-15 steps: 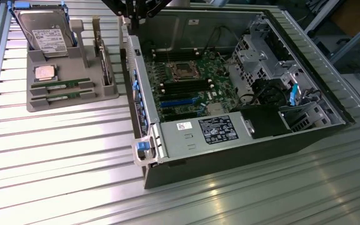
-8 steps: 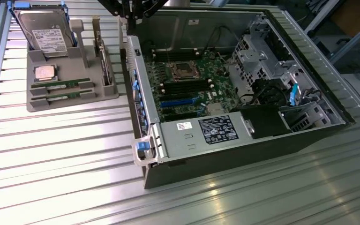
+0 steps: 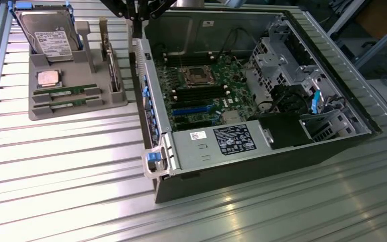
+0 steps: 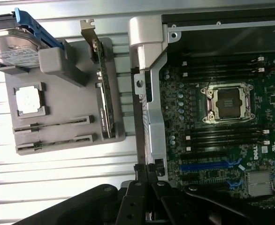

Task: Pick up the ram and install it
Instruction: 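Reach for the ram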

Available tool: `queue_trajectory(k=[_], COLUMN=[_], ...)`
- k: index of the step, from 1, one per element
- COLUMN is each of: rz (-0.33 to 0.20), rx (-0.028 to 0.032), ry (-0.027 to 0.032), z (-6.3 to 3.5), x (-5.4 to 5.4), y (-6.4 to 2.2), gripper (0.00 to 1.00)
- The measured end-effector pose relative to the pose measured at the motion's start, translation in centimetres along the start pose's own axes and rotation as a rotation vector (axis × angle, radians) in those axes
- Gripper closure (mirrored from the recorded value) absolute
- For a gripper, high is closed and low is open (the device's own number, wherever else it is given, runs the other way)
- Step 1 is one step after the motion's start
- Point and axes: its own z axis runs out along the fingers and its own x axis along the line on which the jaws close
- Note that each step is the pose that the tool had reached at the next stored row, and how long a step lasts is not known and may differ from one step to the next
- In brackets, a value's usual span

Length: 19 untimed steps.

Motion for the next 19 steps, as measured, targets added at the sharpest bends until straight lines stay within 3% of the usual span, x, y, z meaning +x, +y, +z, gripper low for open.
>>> queue_trajectory(k=[19], rz=[0.0], rx=[0.0], ry=[0.0], z=[0.0], x=[1.3], y=[-0.1], gripper=[0.89])
